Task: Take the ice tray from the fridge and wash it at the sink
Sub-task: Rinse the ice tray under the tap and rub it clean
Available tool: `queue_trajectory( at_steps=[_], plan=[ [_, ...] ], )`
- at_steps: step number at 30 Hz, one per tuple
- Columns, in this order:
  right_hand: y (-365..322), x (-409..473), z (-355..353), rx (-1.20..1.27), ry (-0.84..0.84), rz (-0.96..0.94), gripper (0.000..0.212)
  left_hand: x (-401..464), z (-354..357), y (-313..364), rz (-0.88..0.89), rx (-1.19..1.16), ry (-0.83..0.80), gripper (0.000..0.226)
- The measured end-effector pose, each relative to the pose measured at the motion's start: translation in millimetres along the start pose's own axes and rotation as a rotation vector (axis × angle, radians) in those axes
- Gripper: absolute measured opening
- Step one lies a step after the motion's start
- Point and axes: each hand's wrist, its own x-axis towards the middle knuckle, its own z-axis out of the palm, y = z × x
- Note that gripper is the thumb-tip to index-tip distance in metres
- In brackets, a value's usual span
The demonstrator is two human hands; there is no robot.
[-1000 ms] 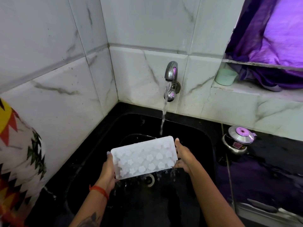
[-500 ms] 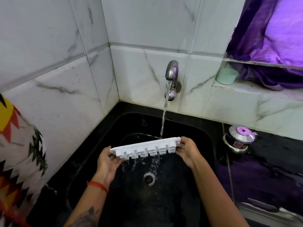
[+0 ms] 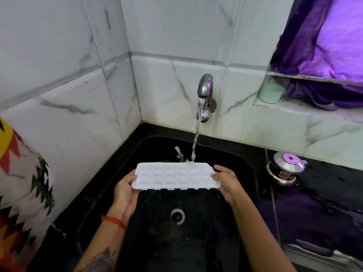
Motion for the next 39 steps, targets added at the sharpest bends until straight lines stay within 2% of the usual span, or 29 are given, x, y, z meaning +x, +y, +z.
queue_trajectory(
  at_steps=[5,9,27,39],
  plan=[
    [-6.2,-6.4,-5.1,0.066,0.023,-0.076,0.04,-1.6,4.5,-0.1,-0.008,0.172,-0.079,0.037],
    [-11.4,-9.3,-13.2,0.122,0.018,-0.109,0.031,2.4,9.8,-3.8,-0.058,0.203,-0.118,0.037],
    [-21.9,4.6,-60.5,0.23,0.251,-0.151,0.038,16.9,62.5,-24.0,-0.142,0.324,-0.236,0.03],
    [-17.6,7.1,-85.0,0.301,0.369,-0.173,0.042,10.2,92.3,-33.7,-0.161,0.347,-0.309,0.042]
  ],
)
